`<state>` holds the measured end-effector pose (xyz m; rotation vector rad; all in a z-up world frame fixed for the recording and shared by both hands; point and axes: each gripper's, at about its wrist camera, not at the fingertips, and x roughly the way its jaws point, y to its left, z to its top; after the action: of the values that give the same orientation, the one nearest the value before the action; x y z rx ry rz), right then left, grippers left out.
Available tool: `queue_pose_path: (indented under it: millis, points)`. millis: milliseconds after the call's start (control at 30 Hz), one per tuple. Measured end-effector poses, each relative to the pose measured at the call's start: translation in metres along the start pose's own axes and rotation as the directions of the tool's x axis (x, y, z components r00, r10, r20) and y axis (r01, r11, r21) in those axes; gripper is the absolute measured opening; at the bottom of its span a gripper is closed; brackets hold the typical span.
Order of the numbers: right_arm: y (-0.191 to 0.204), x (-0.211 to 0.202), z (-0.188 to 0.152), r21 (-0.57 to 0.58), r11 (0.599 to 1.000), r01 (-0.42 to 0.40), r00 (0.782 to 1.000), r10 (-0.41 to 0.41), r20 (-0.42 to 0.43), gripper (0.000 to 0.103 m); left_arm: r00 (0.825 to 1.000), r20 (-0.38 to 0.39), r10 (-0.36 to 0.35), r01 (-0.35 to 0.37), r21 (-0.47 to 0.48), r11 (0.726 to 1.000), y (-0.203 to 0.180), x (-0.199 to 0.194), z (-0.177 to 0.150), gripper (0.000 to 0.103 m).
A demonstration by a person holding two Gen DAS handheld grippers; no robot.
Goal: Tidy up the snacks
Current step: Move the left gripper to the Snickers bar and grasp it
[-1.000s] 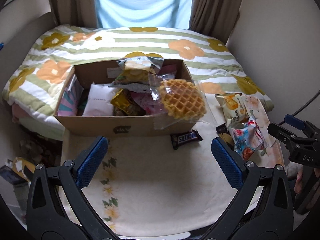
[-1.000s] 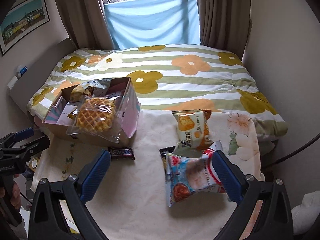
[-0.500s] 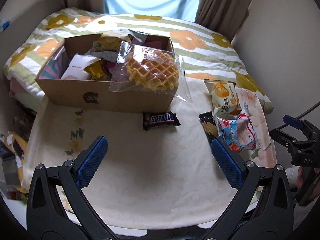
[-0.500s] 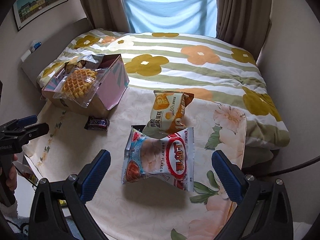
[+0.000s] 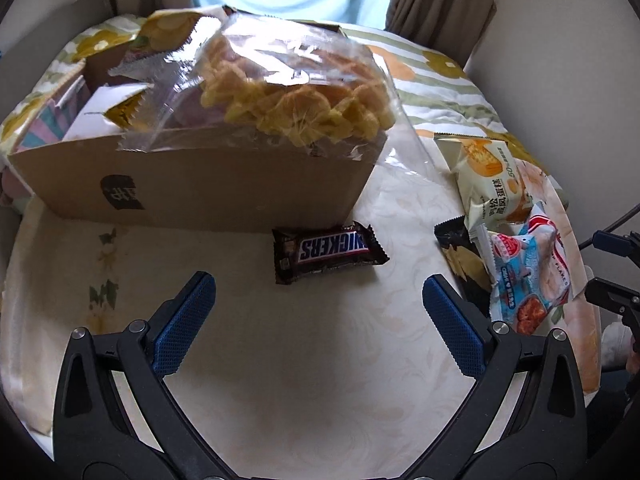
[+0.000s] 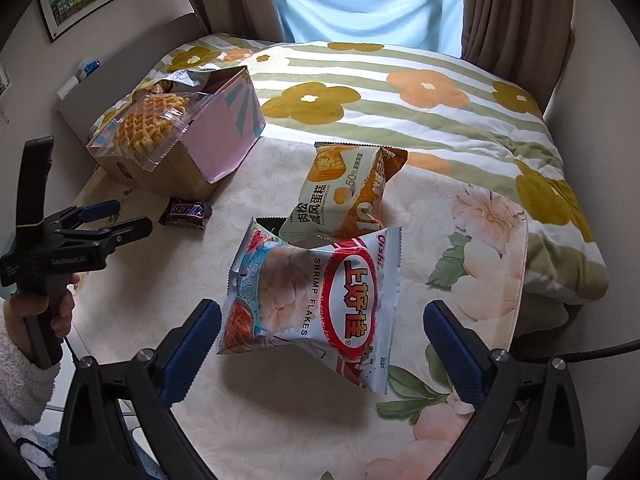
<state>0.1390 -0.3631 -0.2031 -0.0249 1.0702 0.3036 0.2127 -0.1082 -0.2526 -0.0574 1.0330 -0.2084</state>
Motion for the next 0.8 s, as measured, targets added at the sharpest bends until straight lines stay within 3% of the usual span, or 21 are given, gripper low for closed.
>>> queue_pose_path:
  millis: [100, 433, 800]
  points:
    - [-0.002, 0.007, -0.002, 0.015, 1.0, -0.017, 1.0, 0.017, 0.006, 0.101, 0.999, -0.014, -0.044, 0.044, -0.011, 0.999, 0.007, 0.019, 0.002, 0.103]
    - [-0.007, 0.028, -0.003, 0.063, 0.996, -0.055, 0.998, 0.054, 0.011, 0.101, 0.996, -0.044, -0.077, 0.08, 0.074, 0.994, -0.002, 0.058, 0.014, 0.103]
    - [-0.011, 0.026, -0.005, 0.078, 0.995, -0.055, 0.998, 0.054, 0.016, 0.101, 0.983, -0.088, -0.16, 0.172, 0.156, 0.973, -0.029, 0.063, 0.012, 0.103]
